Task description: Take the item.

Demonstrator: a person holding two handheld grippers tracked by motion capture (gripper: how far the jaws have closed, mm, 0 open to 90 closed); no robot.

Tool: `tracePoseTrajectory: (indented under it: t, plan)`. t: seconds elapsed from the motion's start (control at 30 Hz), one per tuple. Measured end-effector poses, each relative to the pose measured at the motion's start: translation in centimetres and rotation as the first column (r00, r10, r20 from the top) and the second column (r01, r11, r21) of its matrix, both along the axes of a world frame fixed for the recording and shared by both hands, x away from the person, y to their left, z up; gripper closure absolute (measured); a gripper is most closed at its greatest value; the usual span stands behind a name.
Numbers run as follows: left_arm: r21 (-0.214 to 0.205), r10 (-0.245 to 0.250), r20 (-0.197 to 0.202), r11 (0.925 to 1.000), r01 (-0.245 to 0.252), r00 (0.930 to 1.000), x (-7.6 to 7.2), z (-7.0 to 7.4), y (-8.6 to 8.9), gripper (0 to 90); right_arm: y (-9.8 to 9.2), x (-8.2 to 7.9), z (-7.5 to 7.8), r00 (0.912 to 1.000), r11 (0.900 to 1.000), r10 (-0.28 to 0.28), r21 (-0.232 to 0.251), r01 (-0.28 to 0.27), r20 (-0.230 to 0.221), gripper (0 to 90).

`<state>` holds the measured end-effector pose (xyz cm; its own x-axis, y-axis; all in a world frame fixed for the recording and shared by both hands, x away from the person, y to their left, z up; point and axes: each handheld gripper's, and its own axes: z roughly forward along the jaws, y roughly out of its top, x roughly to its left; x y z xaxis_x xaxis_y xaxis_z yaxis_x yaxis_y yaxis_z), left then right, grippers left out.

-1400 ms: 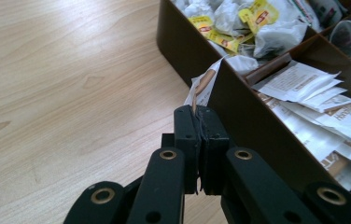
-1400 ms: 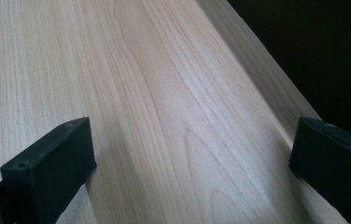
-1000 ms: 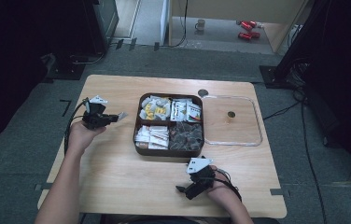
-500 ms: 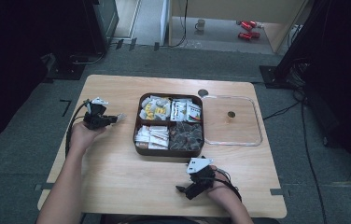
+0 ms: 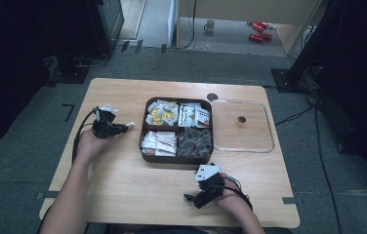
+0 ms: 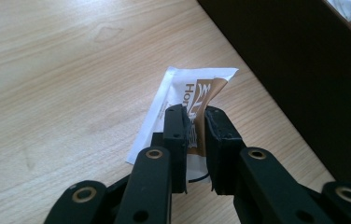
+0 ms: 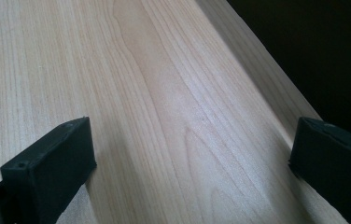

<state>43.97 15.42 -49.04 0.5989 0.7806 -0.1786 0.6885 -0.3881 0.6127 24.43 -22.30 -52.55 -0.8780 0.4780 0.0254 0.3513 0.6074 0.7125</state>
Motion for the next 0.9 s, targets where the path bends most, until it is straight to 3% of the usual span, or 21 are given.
tracePoseTrajectory:
  t: [0.37, 0.43, 0.6, 0.9]
  plan:
    - [-0.029, -0.014, -0.033, 0.9995, 0.013, 0.9993, 0.1, -0.3, -0.3, 73.9, 0.0, 0.0, 0.0, 1.0000, 1.0000, 0.000, 0.000, 0.000, 0.000, 0.0]
    - [-0.052, -0.013, -0.046, 0.9986, 0.010, 0.9988, 0.2, -0.4, -0.3, 68.1, 0.0, 0.0, 0.0, 1.0000, 1.0000, 0.000, 0.000, 0.000, 0.000, 0.0]
    - [-0.048, -0.029, -0.055, 0.9985, 0.026, 0.9980, 0.0, -0.2, -0.4, 63.7, 0.0, 0.0, 0.0, 1.0000, 1.0000, 0.000, 0.000, 0.000, 0.000, 0.0]
    - [-0.078, -0.036, -0.013, 0.9963, 0.035, 0.9993, -0.5, 0.9, -0.3, 54.4, 0.0, 0.0, 0.0, 1.0000, 1.0000, 0.000, 0.000, 0.000, 0.000, 0.0]
